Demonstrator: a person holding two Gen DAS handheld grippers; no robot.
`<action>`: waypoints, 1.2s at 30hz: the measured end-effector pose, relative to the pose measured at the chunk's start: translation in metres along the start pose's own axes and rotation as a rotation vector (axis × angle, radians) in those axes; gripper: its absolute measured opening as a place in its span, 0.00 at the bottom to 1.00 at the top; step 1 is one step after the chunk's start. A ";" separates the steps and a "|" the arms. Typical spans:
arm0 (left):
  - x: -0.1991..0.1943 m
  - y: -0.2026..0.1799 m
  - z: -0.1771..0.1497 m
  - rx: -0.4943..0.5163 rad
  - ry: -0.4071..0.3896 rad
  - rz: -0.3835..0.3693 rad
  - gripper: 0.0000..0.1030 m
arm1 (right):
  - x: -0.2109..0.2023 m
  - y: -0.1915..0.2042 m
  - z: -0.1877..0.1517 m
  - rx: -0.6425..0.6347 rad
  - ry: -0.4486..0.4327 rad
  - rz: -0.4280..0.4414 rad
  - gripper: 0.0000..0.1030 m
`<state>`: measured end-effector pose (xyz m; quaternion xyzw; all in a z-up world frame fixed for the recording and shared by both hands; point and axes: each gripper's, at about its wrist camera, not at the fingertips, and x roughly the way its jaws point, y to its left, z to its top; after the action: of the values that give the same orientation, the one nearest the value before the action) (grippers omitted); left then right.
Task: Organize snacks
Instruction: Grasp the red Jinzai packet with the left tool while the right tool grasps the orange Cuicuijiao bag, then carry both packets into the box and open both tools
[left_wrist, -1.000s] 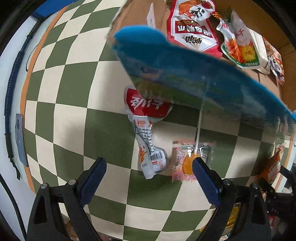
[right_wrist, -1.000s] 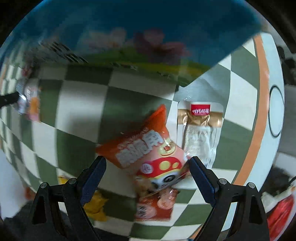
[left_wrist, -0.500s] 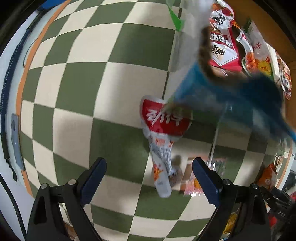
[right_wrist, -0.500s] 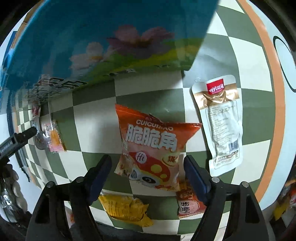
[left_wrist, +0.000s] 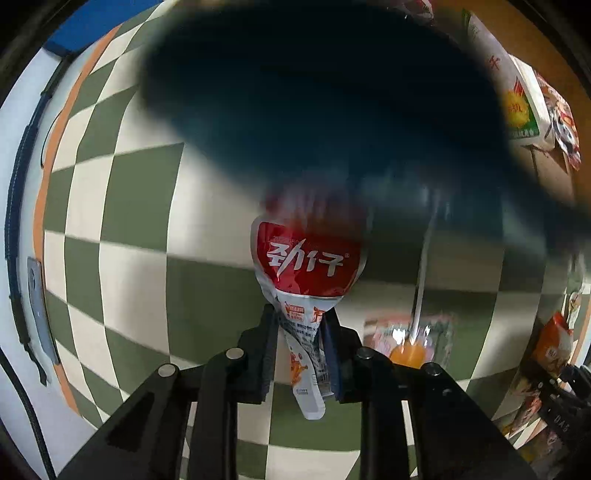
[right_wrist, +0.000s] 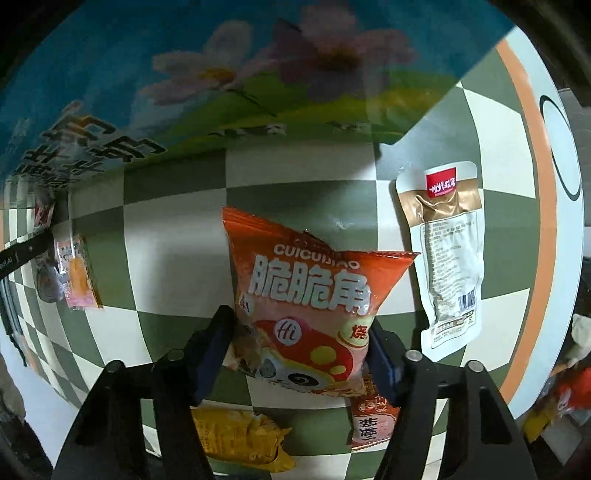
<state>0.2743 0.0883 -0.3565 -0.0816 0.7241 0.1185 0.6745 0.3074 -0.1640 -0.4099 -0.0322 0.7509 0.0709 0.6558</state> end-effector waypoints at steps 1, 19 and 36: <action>0.001 0.002 -0.002 -0.001 0.001 -0.001 0.20 | -0.001 0.003 -0.002 -0.002 -0.006 0.002 0.59; -0.061 -0.004 -0.058 0.013 -0.025 -0.158 0.19 | -0.058 0.012 -0.052 -0.041 -0.070 0.116 0.45; -0.199 -0.057 -0.012 0.113 -0.191 -0.312 0.19 | -0.213 0.008 -0.042 -0.093 -0.231 0.390 0.45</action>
<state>0.2943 0.0224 -0.1613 -0.1434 0.6408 -0.0210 0.7539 0.2946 -0.1717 -0.1933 0.0917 0.6587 0.2341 0.7092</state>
